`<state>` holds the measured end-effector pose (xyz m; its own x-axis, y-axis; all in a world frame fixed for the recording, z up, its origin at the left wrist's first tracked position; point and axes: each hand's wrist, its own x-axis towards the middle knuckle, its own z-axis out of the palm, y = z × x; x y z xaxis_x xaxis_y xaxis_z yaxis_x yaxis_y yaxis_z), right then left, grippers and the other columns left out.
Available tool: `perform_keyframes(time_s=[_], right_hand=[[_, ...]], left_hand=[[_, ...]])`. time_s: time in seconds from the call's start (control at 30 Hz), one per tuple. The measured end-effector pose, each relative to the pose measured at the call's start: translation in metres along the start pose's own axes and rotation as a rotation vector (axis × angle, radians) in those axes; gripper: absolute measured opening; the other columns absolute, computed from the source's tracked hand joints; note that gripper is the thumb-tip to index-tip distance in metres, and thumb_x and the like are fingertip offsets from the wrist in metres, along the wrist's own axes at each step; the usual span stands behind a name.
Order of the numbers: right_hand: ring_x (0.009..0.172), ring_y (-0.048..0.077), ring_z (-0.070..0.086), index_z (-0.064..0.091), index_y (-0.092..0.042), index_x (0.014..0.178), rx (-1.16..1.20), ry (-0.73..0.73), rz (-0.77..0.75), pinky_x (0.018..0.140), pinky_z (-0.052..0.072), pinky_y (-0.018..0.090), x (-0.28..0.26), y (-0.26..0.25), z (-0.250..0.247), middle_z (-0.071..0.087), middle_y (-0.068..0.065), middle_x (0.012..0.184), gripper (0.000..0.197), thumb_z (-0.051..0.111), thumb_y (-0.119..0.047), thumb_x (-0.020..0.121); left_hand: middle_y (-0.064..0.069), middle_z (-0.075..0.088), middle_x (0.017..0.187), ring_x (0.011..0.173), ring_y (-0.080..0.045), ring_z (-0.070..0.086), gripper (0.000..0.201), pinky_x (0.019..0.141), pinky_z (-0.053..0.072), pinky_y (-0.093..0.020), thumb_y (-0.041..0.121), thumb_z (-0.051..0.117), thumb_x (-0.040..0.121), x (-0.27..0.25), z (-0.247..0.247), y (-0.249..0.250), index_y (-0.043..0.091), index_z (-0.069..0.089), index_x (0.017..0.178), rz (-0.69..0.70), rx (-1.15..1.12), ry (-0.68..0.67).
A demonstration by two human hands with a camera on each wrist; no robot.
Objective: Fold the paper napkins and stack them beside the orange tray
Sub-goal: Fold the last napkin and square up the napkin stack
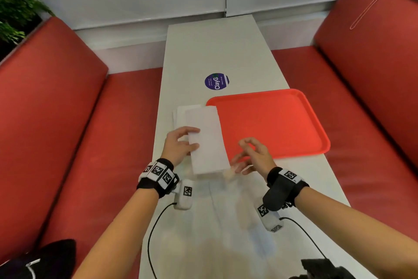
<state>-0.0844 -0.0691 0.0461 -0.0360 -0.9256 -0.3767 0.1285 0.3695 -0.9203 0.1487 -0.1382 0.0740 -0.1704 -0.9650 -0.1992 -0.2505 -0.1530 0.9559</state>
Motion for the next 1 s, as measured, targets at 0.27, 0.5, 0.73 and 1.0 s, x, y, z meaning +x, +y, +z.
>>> perform_keyframes(time_s=[0.27,0.5,0.73,1.0], right_hand=[[0.042,0.027,0.059,0.054,-0.016,0.097,-0.049,0.129,-0.021,0.04,0.04,0.026,0.009,0.005,-0.044,0.069,0.016,0.068,0.015,0.049,-0.029,0.101],[0.041,0.026,0.059,0.053,-0.011,0.101,-0.091,0.226,0.008,0.041,0.041,0.026,0.02,0.014,-0.076,0.069,0.014,0.066,0.019,0.047,-0.028,0.102],[0.04,0.025,0.057,0.054,-0.015,0.097,-0.101,0.234,0.048,0.04,0.041,0.024,0.015,0.026,-0.08,0.067,0.015,0.067,0.016,0.045,-0.028,0.103],[0.043,0.024,0.058,0.061,-0.013,0.089,-0.302,0.1,0.114,0.041,0.042,0.024,-0.006,0.047,-0.075,0.069,0.012,0.069,0.012,0.06,-0.023,0.095]], left_hand=[[-0.001,0.06,0.121,0.073,-0.009,0.065,0.049,0.061,0.054,-0.014,-0.011,0.071,0.078,0.099,-0.029,-0.004,0.015,0.067,0.12,-0.014,0.134,0.029],[-0.01,0.059,0.123,0.075,-0.024,0.065,0.038,0.068,0.053,-0.024,0.003,0.077,0.079,0.141,-0.031,-0.057,0.02,0.072,0.112,-0.142,0.515,0.014],[-0.008,0.035,0.122,0.109,-0.027,0.05,0.031,0.094,0.043,-0.028,0.012,0.069,0.086,0.133,-0.015,-0.073,0.023,0.07,0.115,-0.089,0.72,0.121],[-0.009,0.053,0.115,0.113,-0.026,0.046,0.019,0.097,0.041,-0.037,0.008,0.062,0.086,0.024,0.047,-0.059,0.015,0.07,0.103,0.23,0.691,0.099]])
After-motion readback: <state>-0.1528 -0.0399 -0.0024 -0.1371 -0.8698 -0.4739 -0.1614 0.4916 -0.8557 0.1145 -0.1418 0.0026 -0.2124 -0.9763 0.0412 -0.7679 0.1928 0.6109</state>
